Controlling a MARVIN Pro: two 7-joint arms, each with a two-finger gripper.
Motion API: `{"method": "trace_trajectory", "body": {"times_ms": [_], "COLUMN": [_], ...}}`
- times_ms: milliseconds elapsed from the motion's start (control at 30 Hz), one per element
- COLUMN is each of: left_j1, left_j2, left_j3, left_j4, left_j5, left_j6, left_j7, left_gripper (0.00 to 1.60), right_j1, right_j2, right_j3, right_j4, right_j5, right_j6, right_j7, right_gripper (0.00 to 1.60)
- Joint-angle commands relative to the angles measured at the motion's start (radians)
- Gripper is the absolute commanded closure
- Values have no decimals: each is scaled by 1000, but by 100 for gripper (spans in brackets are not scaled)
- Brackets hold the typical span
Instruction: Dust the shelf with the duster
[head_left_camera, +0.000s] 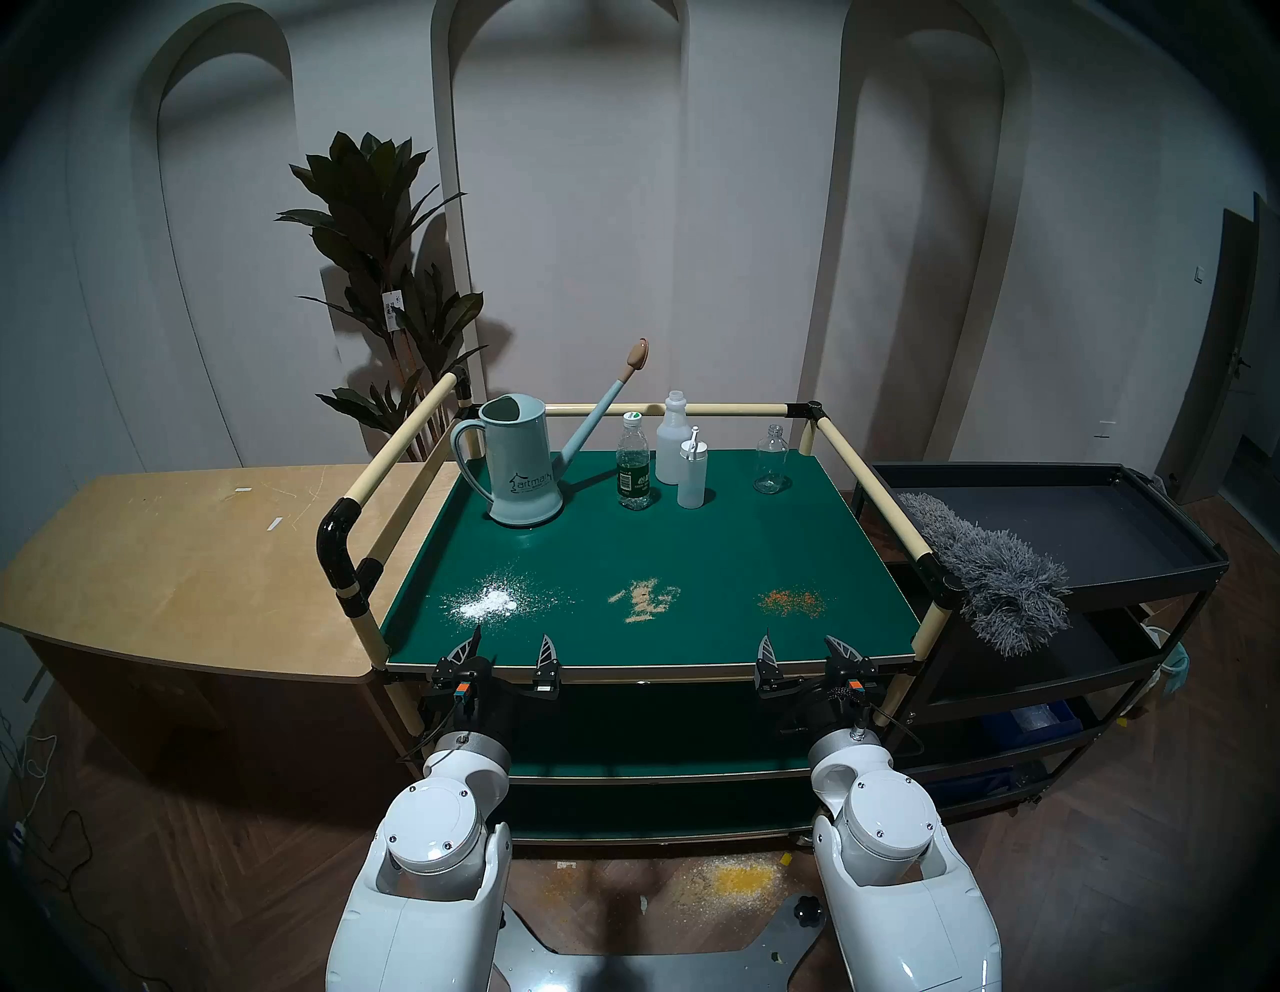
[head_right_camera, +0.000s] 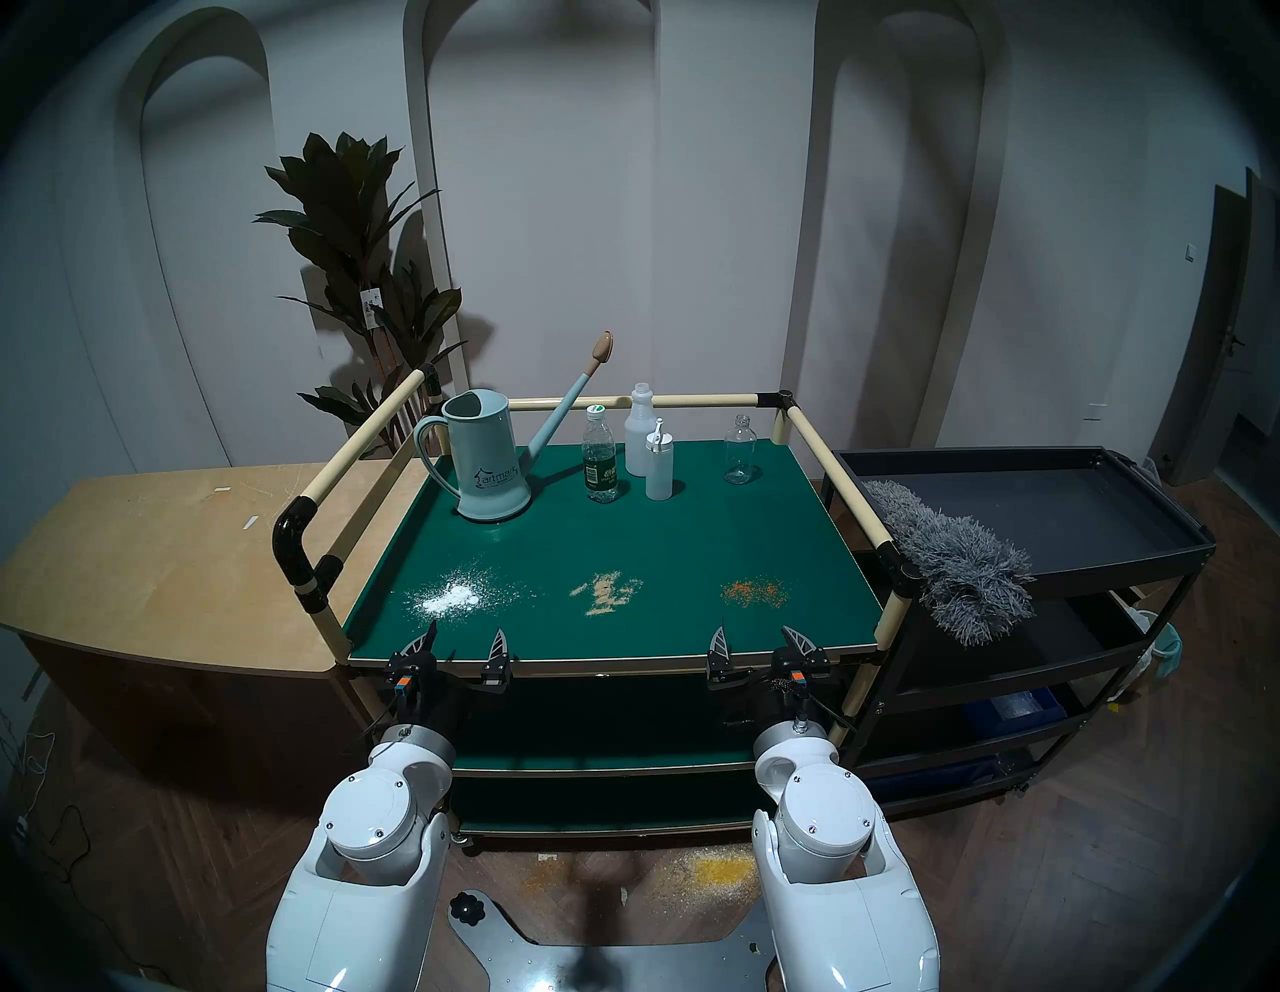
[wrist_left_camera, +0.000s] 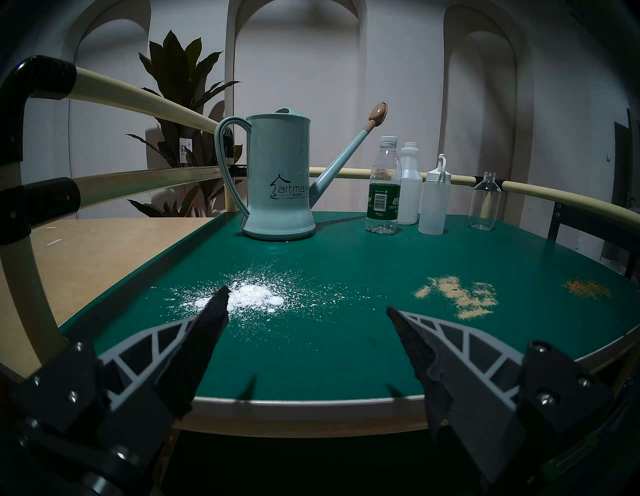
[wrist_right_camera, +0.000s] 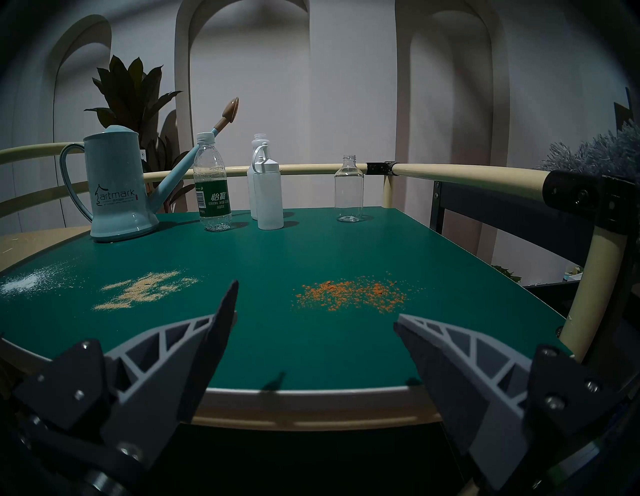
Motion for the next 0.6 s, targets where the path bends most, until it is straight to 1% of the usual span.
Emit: {"method": "trace_trajectory", "body": {"times_ms": [0,67,100,133,200,233,267,300,367,433,533,567], "left_j1": [-3,-3,-3,-3,6,9,11,16,19,27,30,31], "left_j2": [0,0,0,0,4,6,7,10,9,12,19,20], "left_j3": [-1,-1,-1,-1,0,2,5,5,5,-1,-2,-1], "left_j4": [-18,-18,-18,-18,-22,-25,-32,-48,-61,-98,-138,-149], "left_j5": [0,0,0,0,4,11,23,24,26,15,12,15], "left_j6": [-2,-2,-2,-2,-33,-34,-21,-4,6,41,51,57], "left_j7": [1,1,1,1,-1,1,9,6,8,-2,-10,-10], "left_gripper": [0,0,0,0,0,0,0,0,0,0,0,0], "right_j1": [2,4,7,10,11,10,6,2,-1,-3,-2,-3], "right_j2": [0,-1,-2,-6,-2,0,5,16,18,21,36,36], "right_j3": [0,1,5,11,12,13,14,12,12,12,3,3], "right_j4": [-21,-19,-19,-15,-16,-20,-27,-41,-50,-78,-117,-130], "right_j5": [0,5,22,40,38,42,46,32,25,21,-14,-13], "right_j6": [-2,-8,-4,-15,-21,-17,-24,-29,-31,-9,-1,4], "right_j7": [1,3,14,22,21,26,34,39,35,37,30,31], "right_gripper": [0,0,0,0,0,0,0,0,0,0,0,0]}}
